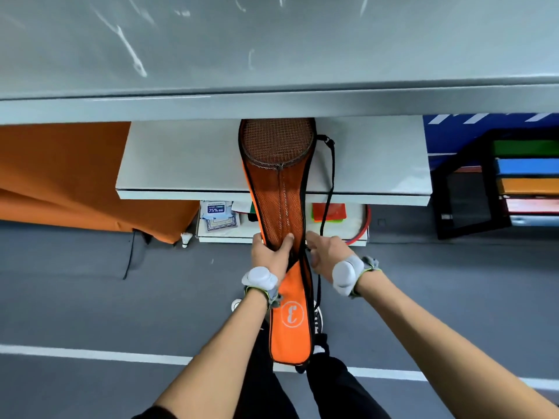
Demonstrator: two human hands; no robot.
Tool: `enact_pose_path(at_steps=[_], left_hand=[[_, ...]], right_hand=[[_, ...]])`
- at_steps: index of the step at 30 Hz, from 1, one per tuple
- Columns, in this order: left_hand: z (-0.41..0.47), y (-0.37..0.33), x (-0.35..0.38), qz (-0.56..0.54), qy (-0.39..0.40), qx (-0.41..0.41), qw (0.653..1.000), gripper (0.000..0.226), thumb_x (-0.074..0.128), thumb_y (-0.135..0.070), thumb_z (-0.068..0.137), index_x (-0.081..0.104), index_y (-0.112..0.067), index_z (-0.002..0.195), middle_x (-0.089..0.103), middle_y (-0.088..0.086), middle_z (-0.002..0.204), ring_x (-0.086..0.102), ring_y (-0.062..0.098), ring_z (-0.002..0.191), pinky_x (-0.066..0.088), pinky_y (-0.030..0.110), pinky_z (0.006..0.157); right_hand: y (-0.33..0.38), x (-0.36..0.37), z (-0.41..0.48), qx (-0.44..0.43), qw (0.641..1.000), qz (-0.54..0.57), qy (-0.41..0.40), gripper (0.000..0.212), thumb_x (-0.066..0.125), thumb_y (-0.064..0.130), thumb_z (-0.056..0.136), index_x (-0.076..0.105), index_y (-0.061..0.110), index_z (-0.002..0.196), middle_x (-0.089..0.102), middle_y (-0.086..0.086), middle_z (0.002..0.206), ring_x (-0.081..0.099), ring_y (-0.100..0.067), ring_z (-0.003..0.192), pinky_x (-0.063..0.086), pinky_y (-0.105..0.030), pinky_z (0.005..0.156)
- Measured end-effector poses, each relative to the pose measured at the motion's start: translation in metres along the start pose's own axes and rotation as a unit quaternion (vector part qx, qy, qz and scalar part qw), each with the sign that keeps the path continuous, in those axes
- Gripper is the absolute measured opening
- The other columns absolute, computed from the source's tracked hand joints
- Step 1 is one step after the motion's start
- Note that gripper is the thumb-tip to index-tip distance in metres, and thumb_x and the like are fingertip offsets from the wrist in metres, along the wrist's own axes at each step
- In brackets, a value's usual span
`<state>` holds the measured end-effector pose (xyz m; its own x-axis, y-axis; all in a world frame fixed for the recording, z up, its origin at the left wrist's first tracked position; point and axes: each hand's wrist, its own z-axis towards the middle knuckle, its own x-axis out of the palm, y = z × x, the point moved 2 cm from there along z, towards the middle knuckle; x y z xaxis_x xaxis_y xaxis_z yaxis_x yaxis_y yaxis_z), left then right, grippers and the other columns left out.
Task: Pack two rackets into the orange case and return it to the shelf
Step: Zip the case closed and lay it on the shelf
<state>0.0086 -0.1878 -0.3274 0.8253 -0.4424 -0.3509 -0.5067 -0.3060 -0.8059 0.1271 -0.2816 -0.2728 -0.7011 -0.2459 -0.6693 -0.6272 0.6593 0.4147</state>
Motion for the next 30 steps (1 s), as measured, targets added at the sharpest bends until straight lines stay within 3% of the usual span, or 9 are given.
enact_pose_path(at_steps=[4, 8, 10, 14, 19, 23, 26, 28, 30], left_hand=[[-0.009, 0.003, -0.003, -0.002, 0.011, -0.007, 1.0, 0.033, 0.081, -0.041, 0.072, 0.06, -0.025, 0.093, 0.073, -0.014, 0.082, 0.067, -0.008, 0.069, 0.049, 0.01, 0.062], [-0.025, 0.008, -0.007, 0.011, 0.05, -0.027, 0.998, 0.039, 0.075, -0.046, 0.079, 0.059, -0.02, 0.102, 0.068, -0.014, 0.087, 0.064, -0.004, 0.077, 0.048, 0.012, 0.065], [-0.037, 0.015, -0.008, 0.024, 0.092, -0.046, 0.994, 0.039, 0.071, -0.05, 0.082, 0.06, -0.02, 0.105, 0.07, -0.01, 0.091, 0.067, 0.003, 0.08, 0.052, 0.015, 0.069], [-0.058, 0.027, -0.01, 0.029, 0.155, -0.076, 0.984, 0.031, 0.066, -0.053, 0.085, 0.059, -0.027, 0.099, 0.072, -0.005, 0.094, 0.07, 0.011, 0.085, 0.054, 0.024, 0.071], [-0.075, 0.032, -0.007, 0.058, 0.191, -0.06, 0.978, 0.038, 0.07, -0.044, 0.085, 0.058, -0.021, 0.112, 0.072, 0.001, 0.105, 0.069, 0.018, 0.092, 0.052, 0.026, 0.077], [-0.065, 0.025, -0.001, 0.068, 0.18, -0.075, 0.978, 0.046, 0.07, -0.038, 0.086, 0.055, -0.015, 0.122, 0.07, 0.003, 0.112, 0.066, 0.027, 0.109, 0.052, 0.038, 0.096], [-0.071, 0.026, 0.007, 0.087, 0.18, -0.074, 0.977, 0.045, 0.07, -0.041, 0.084, 0.056, -0.016, 0.119, 0.071, 0.001, 0.109, 0.067, 0.027, 0.108, 0.052, 0.038, 0.096], [-0.073, 0.025, 0.011, 0.094, 0.173, -0.076, 0.978, 0.056, 0.069, -0.046, 0.083, 0.054, -0.014, 0.126, 0.069, 0.005, 0.118, 0.065, 0.028, 0.113, 0.05, 0.042, 0.101], [-0.072, 0.023, 0.014, 0.096, 0.173, -0.082, 0.977, 0.069, 0.067, -0.049, 0.083, 0.046, -0.011, 0.137, 0.062, 0.011, 0.132, 0.058, 0.03, 0.122, 0.045, 0.046, 0.107]], right_hand=[[-0.001, -0.001, -0.012, -0.015, 1.0, -0.005, 0.009, 0.029, 0.054, 0.008, 0.094, 0.053, 0.01, 0.123, 0.067, -0.016, 0.112, 0.066, -0.036, 0.101, 0.051, -0.037, 0.082], [-0.005, -0.014, -0.016, 0.029, 0.993, 0.101, -0.051, 0.013, 0.055, 0.012, 0.094, 0.051, 0.02, 0.103, 0.068, -0.017, 0.111, 0.065, -0.035, 0.105, 0.053, -0.038, 0.089], [-0.005, -0.015, -0.017, 0.057, 0.984, 0.145, -0.083, 0.011, 0.055, 0.014, 0.095, 0.052, 0.018, 0.105, 0.068, -0.017, 0.11, 0.066, -0.036, 0.104, 0.054, -0.041, 0.091], [-0.003, -0.006, -0.021, 0.1, 0.969, 0.176, -0.144, 0.021, 0.053, 0.016, 0.096, 0.058, 0.012, 0.116, 0.069, -0.015, 0.108, 0.063, -0.031, 0.093, 0.046, -0.032, 0.081], [-0.012, 0.002, -0.036, 0.107, 0.957, 0.216, -0.159, 0.031, 0.04, -0.005, 0.087, 0.051, 0.023, 0.096, 0.071, -0.006, 0.085, 0.056, -0.026, 0.071, 0.047, -0.033, 0.063], [-0.02, -0.002, -0.043, 0.082, 0.964, 0.202, -0.151, 0.031, 0.047, -0.008, 0.086, 0.057, 0.014, 0.105, 0.06, -0.003, 0.083, 0.053, -0.022, 0.076, 0.049, -0.035, 0.068], [-0.03, -0.001, -0.05, 0.085, 0.972, 0.157, -0.15, 0.028, 0.053, 0.002, 0.091, 0.051, 0.027, 0.103, 0.054, -0.002, 0.09, 0.051, -0.022, 0.083, 0.039, -0.02, 0.062], [-0.032, 0.001, -0.057, 0.082, 0.982, 0.121, -0.123, 0.024, 0.045, 0.0, 0.091, 0.05, 0.023, 0.096, 0.059, -0.007, 0.084, 0.059, -0.029, 0.082, 0.05, -0.034, 0.067], [-0.034, 0.002, -0.066, 0.081, 0.984, 0.103, -0.118, 0.022, 0.043, -0.001, 0.091, 0.055, 0.014, 0.102, 0.064, -0.009, 0.078, 0.059, -0.03, 0.072, 0.053, -0.04, 0.069]])
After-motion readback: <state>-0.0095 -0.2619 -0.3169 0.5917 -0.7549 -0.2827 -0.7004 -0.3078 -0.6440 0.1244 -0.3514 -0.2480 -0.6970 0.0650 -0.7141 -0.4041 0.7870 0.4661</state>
